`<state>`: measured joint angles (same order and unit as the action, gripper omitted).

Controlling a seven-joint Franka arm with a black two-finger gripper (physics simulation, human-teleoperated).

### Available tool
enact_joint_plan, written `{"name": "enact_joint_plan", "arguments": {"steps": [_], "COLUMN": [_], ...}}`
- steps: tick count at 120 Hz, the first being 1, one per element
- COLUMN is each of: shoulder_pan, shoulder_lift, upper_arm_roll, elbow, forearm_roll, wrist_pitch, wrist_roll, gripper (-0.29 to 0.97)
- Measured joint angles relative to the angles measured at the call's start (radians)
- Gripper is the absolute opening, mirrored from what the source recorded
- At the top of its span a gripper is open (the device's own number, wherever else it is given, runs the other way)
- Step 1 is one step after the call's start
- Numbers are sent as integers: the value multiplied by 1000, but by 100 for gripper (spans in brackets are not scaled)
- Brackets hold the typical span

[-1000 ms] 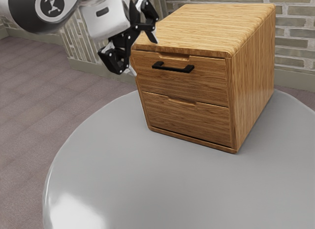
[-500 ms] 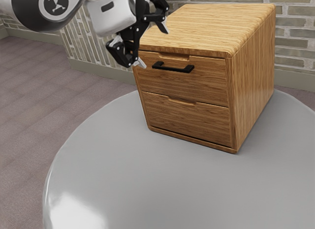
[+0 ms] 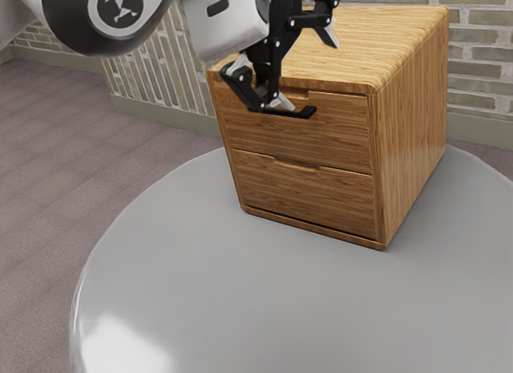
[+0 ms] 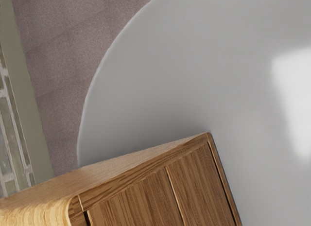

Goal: Pull the drawer handle with one arm to open the drawer

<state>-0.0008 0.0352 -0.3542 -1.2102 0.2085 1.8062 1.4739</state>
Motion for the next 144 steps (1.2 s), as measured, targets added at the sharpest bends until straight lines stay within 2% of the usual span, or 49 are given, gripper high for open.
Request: {"name": "enact_joint_plan", "arguments": {"steps": [23, 37, 69, 98, 144], "shoulder_pan": [93, 137, 85, 110, 81], "shoulder_lift": [15, 26, 35, 51, 56], "upper_arm_roll": [-1, -7, -8, -26, -48], "elbow": [16, 23, 24, 39, 50], "forearm_roll": [2, 27, 45, 59, 72], "wrist_pitch": [-4, -12, -19, -20, -22], "wrist_roll": [1, 1, 1, 1, 2], "gripper": [66, 66, 66, 66, 66]}}
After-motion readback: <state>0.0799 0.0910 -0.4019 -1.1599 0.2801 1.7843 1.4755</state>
